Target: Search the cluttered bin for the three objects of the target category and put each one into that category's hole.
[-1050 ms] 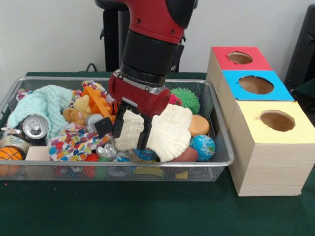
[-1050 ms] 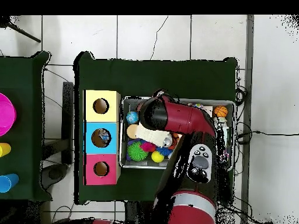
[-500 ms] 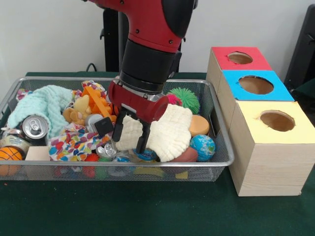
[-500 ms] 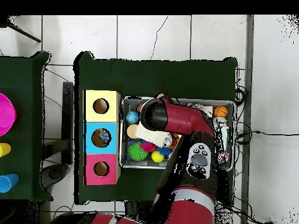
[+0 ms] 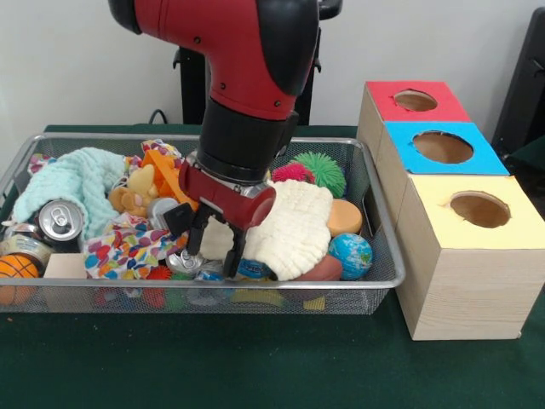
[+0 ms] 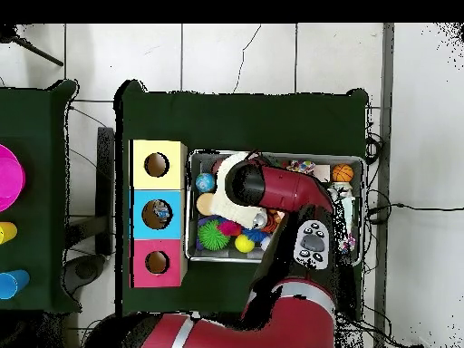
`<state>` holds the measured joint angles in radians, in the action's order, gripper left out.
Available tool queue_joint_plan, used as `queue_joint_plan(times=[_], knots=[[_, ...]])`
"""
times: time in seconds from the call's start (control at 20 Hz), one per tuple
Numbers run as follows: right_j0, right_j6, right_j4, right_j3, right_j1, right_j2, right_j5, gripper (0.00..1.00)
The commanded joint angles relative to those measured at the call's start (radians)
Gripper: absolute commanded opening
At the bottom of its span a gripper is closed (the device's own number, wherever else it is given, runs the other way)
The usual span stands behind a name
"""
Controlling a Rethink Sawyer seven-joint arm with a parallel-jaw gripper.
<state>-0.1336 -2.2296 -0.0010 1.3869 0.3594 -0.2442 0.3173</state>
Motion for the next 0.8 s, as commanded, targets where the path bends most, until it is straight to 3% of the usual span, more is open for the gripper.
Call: queue_joint_plan(times=[0.05,0.35,0.8], knots=[[-0.027,-0.003,-0.063,-0.015,-0.083,0.081,-0.017,1.0],[-0.037,-0.012,-0.064,-0.01,-0.096,0.118,-0.072,1.0],[-0.047,-0.028,-0.049,0.053,-0.017,0.158,-0.089,1.0]])
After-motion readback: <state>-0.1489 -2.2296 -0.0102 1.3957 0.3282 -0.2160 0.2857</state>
